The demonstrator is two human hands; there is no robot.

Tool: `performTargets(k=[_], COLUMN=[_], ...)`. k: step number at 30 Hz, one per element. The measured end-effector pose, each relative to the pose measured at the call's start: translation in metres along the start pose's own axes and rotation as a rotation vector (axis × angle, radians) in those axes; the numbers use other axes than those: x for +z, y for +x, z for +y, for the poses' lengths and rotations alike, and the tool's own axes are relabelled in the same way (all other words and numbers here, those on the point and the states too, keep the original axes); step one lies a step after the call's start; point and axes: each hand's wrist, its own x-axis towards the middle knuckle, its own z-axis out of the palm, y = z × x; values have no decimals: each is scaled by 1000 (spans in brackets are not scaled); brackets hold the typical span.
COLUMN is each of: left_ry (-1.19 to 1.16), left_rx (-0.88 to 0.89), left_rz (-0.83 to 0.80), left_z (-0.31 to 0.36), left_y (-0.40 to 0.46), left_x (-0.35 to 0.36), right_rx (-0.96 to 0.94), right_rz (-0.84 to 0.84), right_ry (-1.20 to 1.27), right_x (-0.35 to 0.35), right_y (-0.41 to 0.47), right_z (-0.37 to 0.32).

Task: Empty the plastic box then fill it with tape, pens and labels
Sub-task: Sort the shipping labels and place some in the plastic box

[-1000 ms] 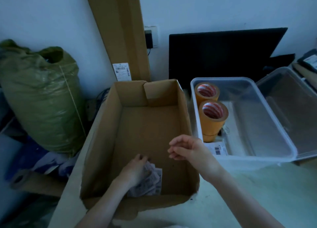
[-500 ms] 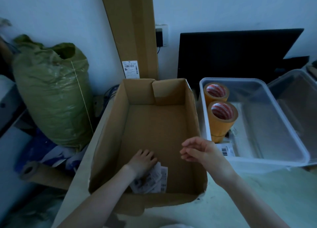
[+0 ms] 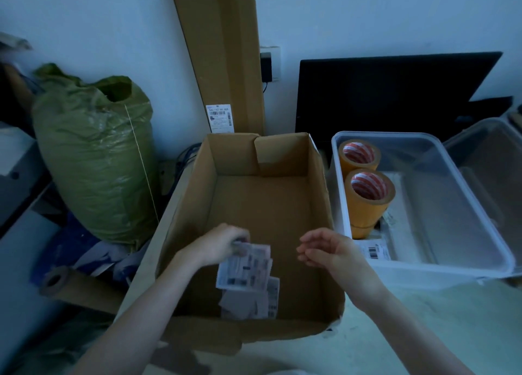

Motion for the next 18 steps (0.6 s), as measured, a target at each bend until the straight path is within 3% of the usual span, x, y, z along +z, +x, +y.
performTargets(k=[6,11,18], left_ry=[-348,-433,-624], left_rx=[58,92,-5], left_rz=[310,353,445], left_z=[33,52,58], left_y=[-25,-35,-36], left_x=[-35,-32,-18], right_rx=[-35,-90,-390], right_rz=[5,25,163], right_ry=[-138,-176,-246], right_x=[11,15,16], right_y=[5,7,3], right_z=[-3,-7,-7])
